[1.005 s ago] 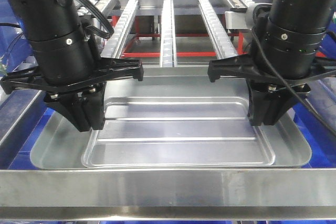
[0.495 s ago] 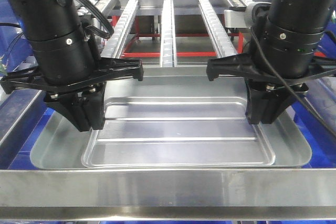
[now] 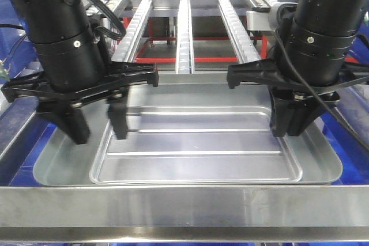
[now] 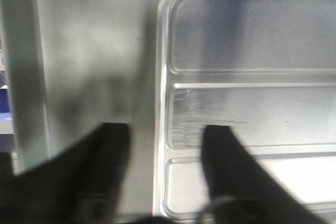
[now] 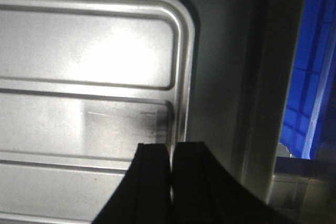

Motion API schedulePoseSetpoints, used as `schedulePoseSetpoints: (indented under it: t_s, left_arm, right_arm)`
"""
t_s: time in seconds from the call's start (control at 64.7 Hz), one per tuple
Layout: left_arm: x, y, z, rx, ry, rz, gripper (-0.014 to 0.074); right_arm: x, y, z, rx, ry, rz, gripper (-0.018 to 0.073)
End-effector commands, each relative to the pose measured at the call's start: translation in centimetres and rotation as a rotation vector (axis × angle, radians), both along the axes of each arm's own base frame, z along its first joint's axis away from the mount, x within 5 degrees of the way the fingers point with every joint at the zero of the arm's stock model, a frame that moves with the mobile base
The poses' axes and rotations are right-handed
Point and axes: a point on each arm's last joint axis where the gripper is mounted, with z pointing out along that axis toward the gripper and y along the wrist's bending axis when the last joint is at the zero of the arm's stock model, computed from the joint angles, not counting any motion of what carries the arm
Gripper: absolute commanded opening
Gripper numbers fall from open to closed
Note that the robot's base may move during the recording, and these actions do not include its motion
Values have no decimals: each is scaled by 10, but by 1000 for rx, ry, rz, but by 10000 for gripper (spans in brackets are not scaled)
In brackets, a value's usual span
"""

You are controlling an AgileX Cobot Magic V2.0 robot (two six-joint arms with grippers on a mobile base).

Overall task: Grab silver tray and place in blue box
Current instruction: 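Position both open grippers over opposite rims of the top tray, then close both grippers on the opposite rims of the top tray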

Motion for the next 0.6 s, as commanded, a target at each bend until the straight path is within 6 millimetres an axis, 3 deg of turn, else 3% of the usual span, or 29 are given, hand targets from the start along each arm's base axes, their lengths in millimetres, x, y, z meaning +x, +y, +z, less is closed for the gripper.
schedulePoseSetpoints:
  t_s: [0.0, 0.124, 0.587]
  left_arm:
    - [1, -4, 24, -69, -67, 7, 399]
    - [1, -4, 24, -69, -67, 7, 384]
    - [4, -6, 18, -73, -76, 4, 316]
  right_arm:
    - [4, -3, 20, 29, -80, -5, 331]
    - [5, -6, 20, 29, -80, -14, 410]
    - [9, -3, 17, 57, -90, -23, 409]
